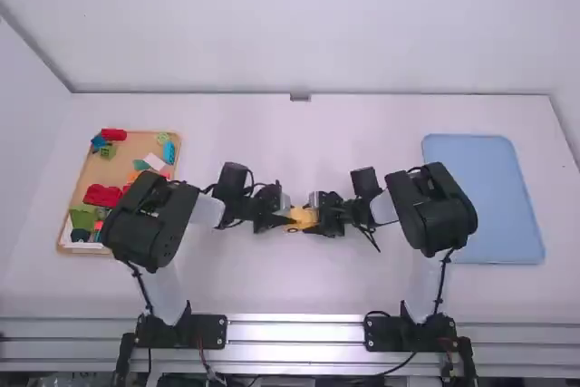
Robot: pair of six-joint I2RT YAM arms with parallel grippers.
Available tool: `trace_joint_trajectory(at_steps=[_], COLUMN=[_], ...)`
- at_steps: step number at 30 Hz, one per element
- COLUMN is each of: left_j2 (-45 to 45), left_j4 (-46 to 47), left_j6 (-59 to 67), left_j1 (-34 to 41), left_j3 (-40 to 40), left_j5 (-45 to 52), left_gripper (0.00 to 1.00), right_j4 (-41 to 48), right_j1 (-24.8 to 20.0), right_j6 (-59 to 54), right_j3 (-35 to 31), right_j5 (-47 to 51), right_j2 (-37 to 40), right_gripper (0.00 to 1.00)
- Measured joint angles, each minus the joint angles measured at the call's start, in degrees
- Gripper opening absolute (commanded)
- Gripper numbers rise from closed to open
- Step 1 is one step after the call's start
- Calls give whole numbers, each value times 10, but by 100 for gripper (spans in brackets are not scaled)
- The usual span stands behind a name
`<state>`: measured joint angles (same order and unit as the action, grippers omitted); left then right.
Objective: Assemble lego blocks to make yellow taxi
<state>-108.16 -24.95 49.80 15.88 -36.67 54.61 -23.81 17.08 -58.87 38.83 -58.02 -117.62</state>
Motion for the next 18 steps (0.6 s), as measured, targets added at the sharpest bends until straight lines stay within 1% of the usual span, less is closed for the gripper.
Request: trace_joint_trajectory(at_steps=[3, 7, 9, 11, 12, 14, 15, 16, 17, 18], left_j2=[0, 0, 0, 0, 0, 0, 0, 0, 0, 0], left_j4=[16, 28, 29, 28, 29, 28, 28, 28, 29, 29], left_j6=[11, 13, 14, 14, 14, 16, 17, 18, 20, 21], left_j1=[1, 1, 1, 1, 1, 1, 1, 1, 4, 7], left_j3=[-2, -7, -7, -7, -7, -7, -7, -7, -7, -7], left_j5=[6, 7, 7, 6, 6, 4, 4, 4, 4, 3], left_gripper=[2, 2, 5, 9, 14, 38, 41, 47, 56, 57], right_j4=[0, 0, 0, 0, 0, 0, 0, 0, 0, 0], right_j1=[0, 0, 0, 0, 0, 0, 0, 0, 0, 0], right_j6=[0, 0, 0, 0, 0, 0, 0, 0, 0, 1], right_j3=[0, 0, 0, 0, 0, 0, 0, 0, 0, 0], right_j5=[0, -1, -1, -1, -1, -1, -1, 0, 0, 0], right_j2=[0, 0, 0, 0, 0, 0, 0, 0, 0, 0], right_gripper=[48, 48, 48, 48, 48, 49, 49, 49, 49, 49])
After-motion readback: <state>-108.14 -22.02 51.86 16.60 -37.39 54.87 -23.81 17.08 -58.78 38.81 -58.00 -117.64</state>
